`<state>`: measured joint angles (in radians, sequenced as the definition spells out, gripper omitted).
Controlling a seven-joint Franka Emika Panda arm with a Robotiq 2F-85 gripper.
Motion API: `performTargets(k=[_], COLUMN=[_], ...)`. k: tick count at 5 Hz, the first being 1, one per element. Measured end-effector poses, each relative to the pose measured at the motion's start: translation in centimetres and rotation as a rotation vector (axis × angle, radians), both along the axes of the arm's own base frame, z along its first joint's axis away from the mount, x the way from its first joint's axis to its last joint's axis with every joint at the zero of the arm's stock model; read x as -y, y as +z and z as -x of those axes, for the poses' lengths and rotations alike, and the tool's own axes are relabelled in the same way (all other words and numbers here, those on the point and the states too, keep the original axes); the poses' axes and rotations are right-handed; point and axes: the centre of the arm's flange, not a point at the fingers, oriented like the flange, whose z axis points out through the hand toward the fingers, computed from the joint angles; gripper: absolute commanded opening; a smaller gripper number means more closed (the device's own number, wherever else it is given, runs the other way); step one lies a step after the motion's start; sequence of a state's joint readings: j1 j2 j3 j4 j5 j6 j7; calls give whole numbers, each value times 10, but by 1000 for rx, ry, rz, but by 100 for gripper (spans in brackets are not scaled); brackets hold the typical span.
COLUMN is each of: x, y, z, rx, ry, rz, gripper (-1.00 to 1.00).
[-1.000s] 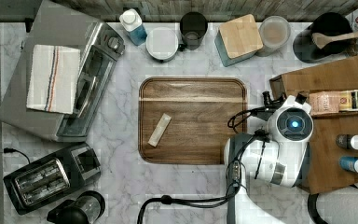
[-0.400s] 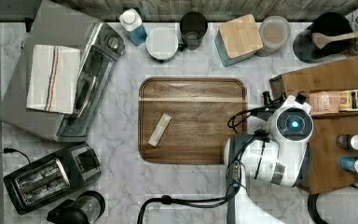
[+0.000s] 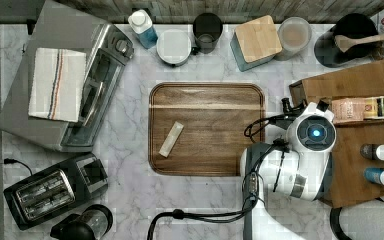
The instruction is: Close the drawer.
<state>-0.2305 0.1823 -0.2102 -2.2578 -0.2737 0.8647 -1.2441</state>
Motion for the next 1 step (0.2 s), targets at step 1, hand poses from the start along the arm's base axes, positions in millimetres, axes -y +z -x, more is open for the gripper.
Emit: performTargets(k=[1], x=[0], y=[0], z=[0], rx=[0], ry=[0], rz=[1], gripper=[-100])
